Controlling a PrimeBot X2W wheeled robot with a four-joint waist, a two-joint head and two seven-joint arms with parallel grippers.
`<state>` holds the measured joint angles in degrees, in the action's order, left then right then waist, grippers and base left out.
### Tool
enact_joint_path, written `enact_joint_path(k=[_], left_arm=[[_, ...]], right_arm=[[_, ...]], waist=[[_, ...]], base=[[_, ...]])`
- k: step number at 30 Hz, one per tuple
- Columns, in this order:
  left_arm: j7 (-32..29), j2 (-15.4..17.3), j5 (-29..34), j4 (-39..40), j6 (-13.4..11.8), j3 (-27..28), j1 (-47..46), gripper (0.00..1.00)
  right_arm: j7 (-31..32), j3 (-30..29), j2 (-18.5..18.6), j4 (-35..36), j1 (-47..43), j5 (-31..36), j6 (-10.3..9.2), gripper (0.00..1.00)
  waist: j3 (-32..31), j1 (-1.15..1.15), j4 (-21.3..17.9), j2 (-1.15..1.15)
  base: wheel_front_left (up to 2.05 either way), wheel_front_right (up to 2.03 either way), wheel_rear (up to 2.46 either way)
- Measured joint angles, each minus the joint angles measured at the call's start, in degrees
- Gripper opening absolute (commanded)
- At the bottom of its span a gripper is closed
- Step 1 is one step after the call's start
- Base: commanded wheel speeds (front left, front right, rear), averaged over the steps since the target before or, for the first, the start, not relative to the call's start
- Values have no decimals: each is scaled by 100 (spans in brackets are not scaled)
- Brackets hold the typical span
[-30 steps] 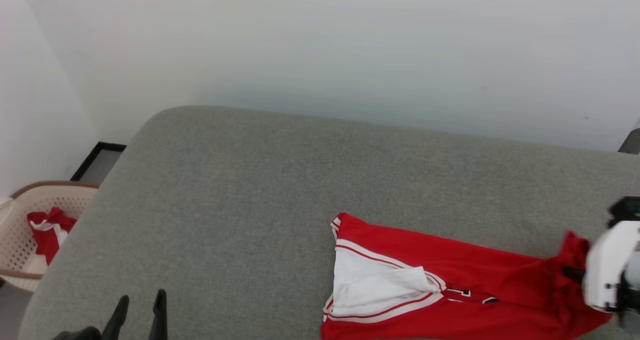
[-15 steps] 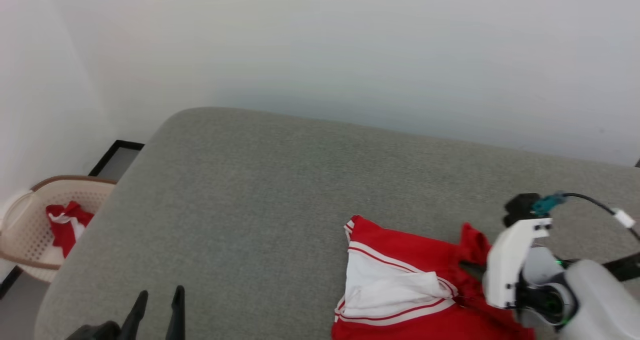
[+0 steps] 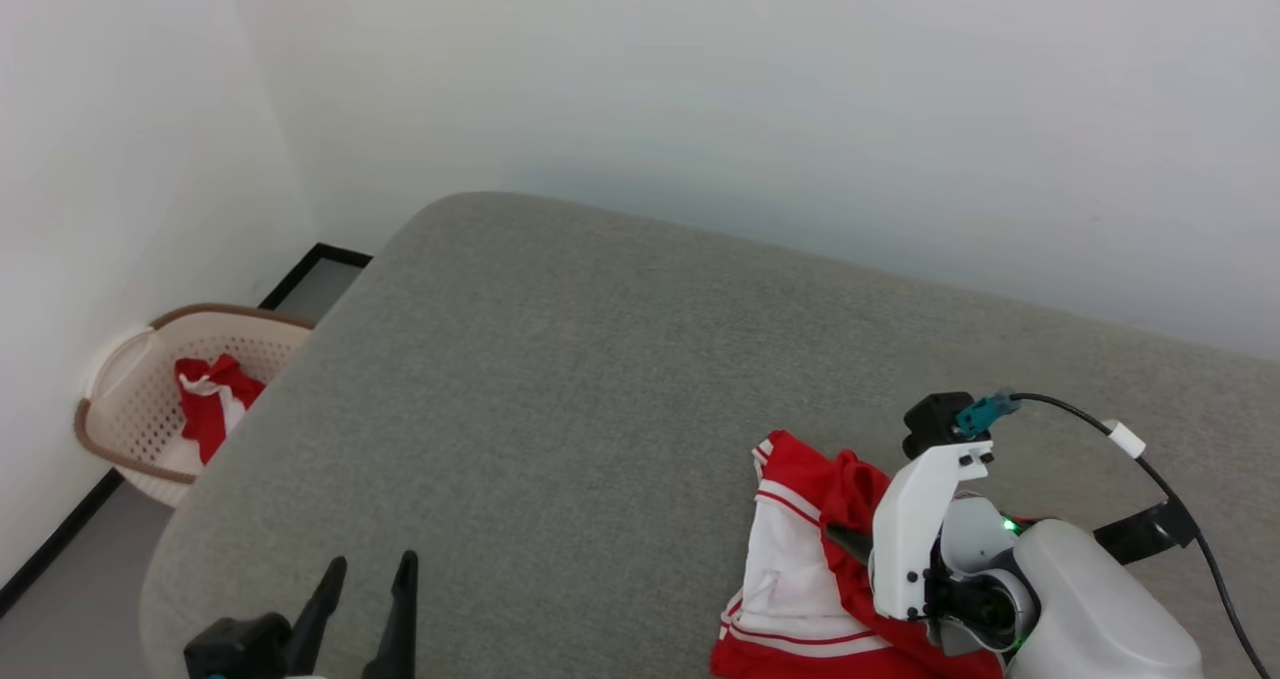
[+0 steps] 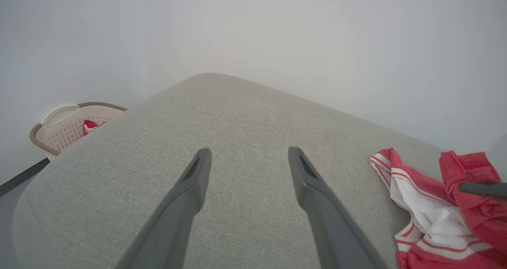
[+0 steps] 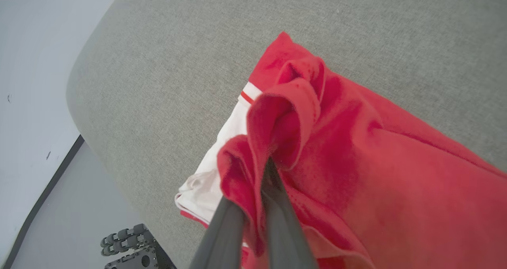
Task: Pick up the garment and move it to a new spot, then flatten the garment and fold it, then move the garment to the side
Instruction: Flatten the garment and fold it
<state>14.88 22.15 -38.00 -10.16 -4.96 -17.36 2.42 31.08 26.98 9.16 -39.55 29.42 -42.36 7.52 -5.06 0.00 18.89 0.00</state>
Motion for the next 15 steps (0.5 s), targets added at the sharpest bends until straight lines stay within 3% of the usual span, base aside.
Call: enact_joint_path(k=[2, 3, 4, 5, 6, 9, 15], left_arm=[[1, -11, 24, -42, 19, -19, -34, 100], [1, -19, 27, -65, 19, -27, -47, 100], [1, -24, 27, -87, 26, -33, -64, 100], [1, -29, 27, -104, 31, -33, -78, 100], [1, -32, 27, -119, 40, -29, -85, 100], [1, -37, 27, -148, 41, 1, -88, 100], [2, -64, 36, -162, 41, 53, -83, 100]], right_arm=[[-74, 51, -56, -153, 76, 31, 0, 0], [-99, 78, -76, -227, 94, 57, 0, 8], [-127, 107, -93, -291, 110, 60, 0, 30], [-141, 130, -109, -341, 135, 60, 0, 46], [-183, 162, -120, -365, 163, 59, 0, 70], [-229, 277, -162, -398, 255, 47, 0, 100], [-237, 479, -202, -276, 414, -54, 0, 100]], waist=[[14, 0, 60, 0], [21, 0, 84, 0], [28, 0, 104, 0], [34, 0, 119, 0], [41, 0, 127, 0], [44, 0, 109, 0], [47, 0, -19, 0]], base=[[0, 0, 0], [0, 0, 0], [0, 0, 0], [0, 0, 0], [0, 0, 0], [0, 0, 0], [0, 0, 0]])
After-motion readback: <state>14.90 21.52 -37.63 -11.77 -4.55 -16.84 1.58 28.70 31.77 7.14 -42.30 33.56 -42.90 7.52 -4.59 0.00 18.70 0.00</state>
